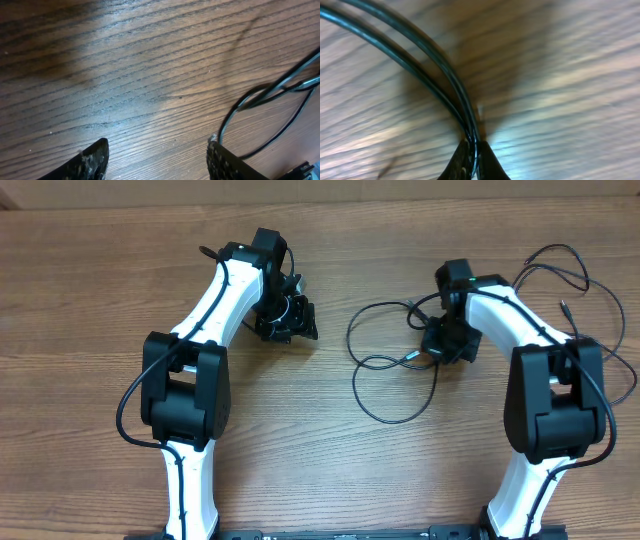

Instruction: Untangle cables

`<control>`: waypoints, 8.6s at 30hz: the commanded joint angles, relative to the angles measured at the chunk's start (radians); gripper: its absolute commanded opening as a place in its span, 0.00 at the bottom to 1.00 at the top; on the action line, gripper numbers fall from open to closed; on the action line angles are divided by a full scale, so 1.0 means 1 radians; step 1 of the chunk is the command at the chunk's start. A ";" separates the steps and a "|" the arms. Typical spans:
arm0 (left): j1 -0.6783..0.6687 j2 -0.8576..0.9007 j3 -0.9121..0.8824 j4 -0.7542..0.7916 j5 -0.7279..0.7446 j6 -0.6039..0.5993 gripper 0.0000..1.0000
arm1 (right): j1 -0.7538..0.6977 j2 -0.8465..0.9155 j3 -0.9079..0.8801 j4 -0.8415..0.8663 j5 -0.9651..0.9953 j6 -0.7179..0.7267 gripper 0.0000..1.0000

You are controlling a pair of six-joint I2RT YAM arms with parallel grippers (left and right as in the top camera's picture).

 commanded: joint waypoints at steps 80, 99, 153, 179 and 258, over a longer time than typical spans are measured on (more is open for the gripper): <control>-0.010 -0.031 0.020 0.000 -0.006 0.000 0.63 | -0.180 -0.322 0.216 -0.084 0.513 -0.309 0.04; -0.010 -0.031 0.020 -0.004 -0.006 0.000 0.63 | -0.405 -0.319 0.212 -0.051 0.121 -0.267 0.75; 0.239 -0.931 -0.548 -0.065 -0.497 -0.146 0.84 | -0.044 -0.580 -0.038 -0.202 -0.098 -0.332 1.00; 0.239 -1.474 -0.882 0.158 -0.545 -0.145 1.00 | -0.081 -1.114 -0.303 0.051 -0.005 -0.325 1.00; 0.239 -1.474 -0.882 0.157 -0.545 -0.145 1.00 | -0.069 -2.046 -1.397 0.925 -0.077 -0.351 1.00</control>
